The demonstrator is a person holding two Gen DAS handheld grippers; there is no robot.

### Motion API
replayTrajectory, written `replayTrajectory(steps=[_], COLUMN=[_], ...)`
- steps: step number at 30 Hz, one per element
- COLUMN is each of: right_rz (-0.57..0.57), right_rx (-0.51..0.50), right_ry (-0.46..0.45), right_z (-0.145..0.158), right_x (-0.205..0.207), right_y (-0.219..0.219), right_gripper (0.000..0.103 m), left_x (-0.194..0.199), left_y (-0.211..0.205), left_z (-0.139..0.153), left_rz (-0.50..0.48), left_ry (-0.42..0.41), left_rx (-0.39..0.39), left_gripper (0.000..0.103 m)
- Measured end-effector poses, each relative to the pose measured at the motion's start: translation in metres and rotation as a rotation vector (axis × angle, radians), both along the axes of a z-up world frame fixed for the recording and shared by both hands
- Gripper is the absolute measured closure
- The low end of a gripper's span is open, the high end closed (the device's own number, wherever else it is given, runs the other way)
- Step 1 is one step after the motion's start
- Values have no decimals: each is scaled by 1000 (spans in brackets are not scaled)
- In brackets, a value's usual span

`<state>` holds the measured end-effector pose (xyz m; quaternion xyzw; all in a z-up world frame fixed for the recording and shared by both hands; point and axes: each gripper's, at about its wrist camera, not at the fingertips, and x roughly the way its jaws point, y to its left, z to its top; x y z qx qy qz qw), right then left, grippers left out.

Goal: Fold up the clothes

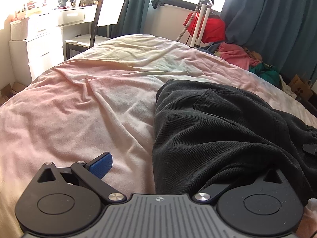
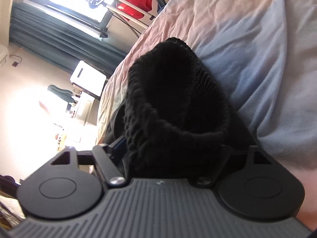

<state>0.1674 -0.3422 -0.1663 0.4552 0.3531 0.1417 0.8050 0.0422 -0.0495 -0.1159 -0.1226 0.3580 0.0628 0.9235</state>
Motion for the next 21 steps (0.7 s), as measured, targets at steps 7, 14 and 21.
replayTrajectory(steps=[7, 14, 21], right_rz=[29, -9, -47], right_rx=[-13, -183, -284], right_ry=[-40, 33, 120], right_z=[14, 6, 1], right_x=[0, 2, -8], right_y=[0, -2, -12], right_gripper=[54, 44, 17], left_x=[0, -1, -1], left_y=[1, -4, -14], left_z=[0, 0, 2], left_rz=[0, -19, -44], left_ry=[8, 10, 9], left_rx=[-12, 11, 68], left_gripper=[0, 0, 0])
